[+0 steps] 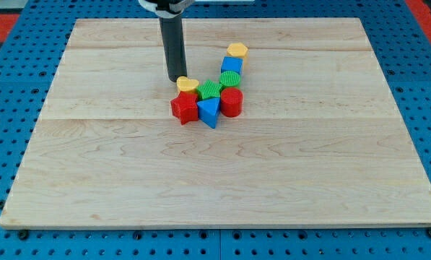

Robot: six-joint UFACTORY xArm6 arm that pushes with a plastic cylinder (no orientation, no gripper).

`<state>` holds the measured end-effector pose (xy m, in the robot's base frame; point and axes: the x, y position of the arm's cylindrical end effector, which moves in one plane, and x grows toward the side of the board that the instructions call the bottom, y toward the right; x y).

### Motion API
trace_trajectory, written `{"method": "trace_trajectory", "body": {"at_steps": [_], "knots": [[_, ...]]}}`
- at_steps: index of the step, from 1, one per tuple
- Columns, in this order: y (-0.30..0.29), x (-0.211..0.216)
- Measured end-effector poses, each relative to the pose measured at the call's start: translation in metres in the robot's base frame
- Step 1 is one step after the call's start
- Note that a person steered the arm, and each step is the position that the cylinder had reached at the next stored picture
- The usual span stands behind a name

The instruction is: Separate the cube and the hexagon from each other

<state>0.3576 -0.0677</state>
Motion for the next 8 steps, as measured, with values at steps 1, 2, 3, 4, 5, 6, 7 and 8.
{"method": "trace_trajectory", "body": {"at_steps": [1,2,3,4,5,6,7,8], "knots": [[0.000,-0.035],[0.028,-0.055],[0.069,-0.068],[0.146,-0.061],[0.170,-0.057],[0.152,-0.048],[0.118,-0.034],[0.097,-0.034]]}}
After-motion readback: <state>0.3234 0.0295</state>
